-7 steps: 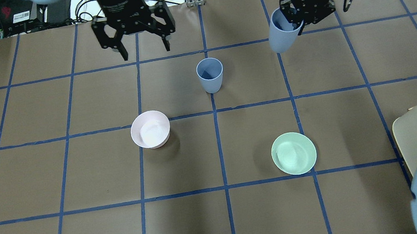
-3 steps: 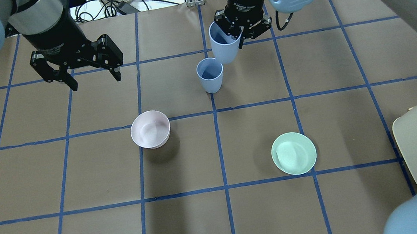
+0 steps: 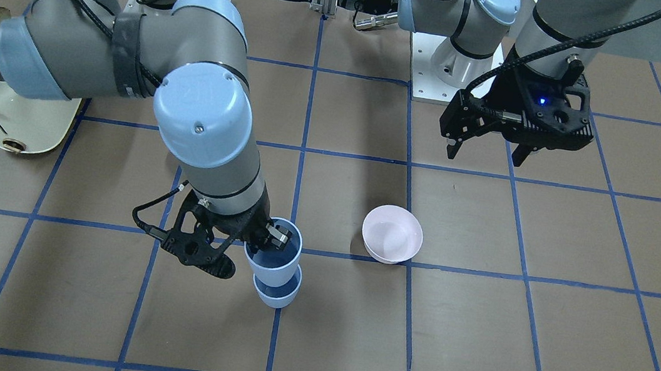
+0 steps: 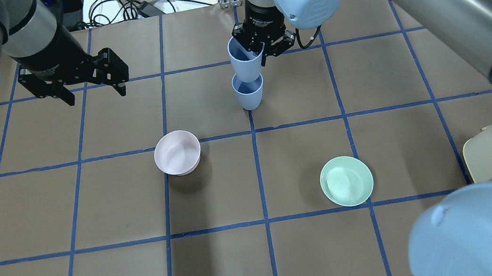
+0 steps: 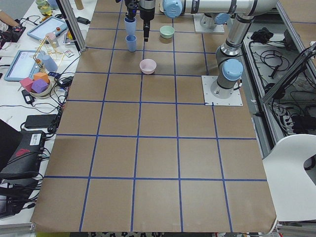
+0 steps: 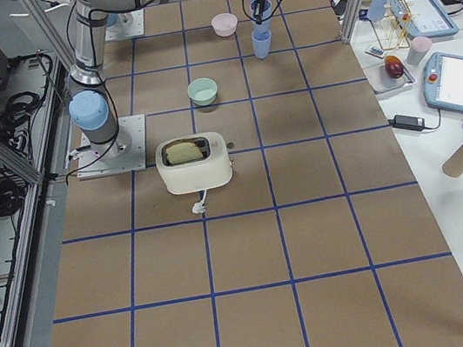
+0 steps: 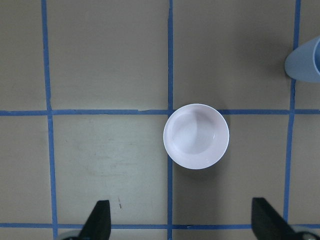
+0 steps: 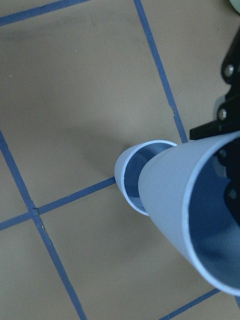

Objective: Stack blue cups with both arms

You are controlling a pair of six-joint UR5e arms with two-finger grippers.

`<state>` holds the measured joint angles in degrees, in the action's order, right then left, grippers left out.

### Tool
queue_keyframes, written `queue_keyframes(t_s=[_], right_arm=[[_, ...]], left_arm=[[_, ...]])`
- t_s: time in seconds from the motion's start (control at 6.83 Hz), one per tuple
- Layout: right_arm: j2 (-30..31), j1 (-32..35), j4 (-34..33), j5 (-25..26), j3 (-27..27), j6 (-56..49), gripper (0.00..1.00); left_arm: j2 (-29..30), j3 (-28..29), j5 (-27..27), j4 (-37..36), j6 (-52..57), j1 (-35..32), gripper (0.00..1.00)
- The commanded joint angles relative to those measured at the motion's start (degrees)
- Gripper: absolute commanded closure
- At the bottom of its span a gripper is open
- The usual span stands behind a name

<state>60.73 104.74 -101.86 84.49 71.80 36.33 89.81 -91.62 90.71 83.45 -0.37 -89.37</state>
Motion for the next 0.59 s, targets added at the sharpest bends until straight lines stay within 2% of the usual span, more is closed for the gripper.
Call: queue_keyframes(t_s=[0.0,0.44], right_arm=[[-2.6,0.9,0.9,0.8,-2.4,0.9,1.0],[-2.3,0.9,3.6,1.6,-2.4,0.9,1.0]], left_arm=[[-0.2,-0.1,0.2,-0.4,0.1,0.3,0.0],[-0.4,-0.4,0.3,-0.3,0.1,0.3,0.0]])
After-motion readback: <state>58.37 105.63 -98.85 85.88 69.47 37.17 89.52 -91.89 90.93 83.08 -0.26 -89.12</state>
